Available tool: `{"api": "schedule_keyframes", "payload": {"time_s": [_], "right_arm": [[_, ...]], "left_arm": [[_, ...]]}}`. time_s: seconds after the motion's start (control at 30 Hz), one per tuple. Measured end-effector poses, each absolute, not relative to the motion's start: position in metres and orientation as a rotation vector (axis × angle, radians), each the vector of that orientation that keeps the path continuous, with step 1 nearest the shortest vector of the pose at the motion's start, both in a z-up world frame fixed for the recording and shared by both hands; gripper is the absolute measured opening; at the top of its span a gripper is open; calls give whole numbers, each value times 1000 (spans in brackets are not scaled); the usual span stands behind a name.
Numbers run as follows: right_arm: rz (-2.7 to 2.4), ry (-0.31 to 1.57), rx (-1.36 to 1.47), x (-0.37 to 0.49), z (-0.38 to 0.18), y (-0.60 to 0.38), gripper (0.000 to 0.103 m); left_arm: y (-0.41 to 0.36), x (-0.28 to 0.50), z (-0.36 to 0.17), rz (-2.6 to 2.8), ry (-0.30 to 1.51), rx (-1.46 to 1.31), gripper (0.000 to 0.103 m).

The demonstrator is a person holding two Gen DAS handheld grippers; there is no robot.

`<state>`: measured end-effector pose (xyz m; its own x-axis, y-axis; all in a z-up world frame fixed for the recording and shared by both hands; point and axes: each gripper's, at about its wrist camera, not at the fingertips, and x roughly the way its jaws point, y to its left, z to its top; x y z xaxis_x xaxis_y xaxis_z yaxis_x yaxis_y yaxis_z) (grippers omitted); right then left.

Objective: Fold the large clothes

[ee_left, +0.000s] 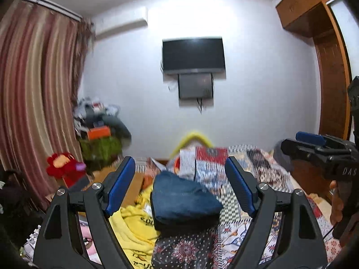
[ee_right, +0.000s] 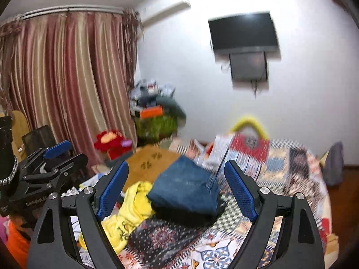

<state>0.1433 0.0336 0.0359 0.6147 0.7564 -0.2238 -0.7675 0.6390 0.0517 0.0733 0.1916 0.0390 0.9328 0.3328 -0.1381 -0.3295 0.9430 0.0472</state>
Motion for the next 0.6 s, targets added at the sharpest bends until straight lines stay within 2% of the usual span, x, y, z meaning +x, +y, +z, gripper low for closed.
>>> {"api": "schedule_keyframes", "payload": {"time_s": [0.17,0.23,0.27,0.3,0.37,0.6], "right_arm": [[818,122,-68,110,35,25,85],[799,96,-70,101,33,22,86],[790,86,-67,97,32,22,88],[787,81,-66,96,31,22,95],[782,71,-59,95,27,21,103],[770,120,-21,101,21,22,103]], "left_arm": [[171,42,37,369,68,4,83],[171,39,33,395,59,-8,97],[171,36,30,412,55,-18,101],[171,33,27,420,56,-25,103],[174,33,21,441,74,-35,103],[181,28,11,457,104,-69,103]]}}
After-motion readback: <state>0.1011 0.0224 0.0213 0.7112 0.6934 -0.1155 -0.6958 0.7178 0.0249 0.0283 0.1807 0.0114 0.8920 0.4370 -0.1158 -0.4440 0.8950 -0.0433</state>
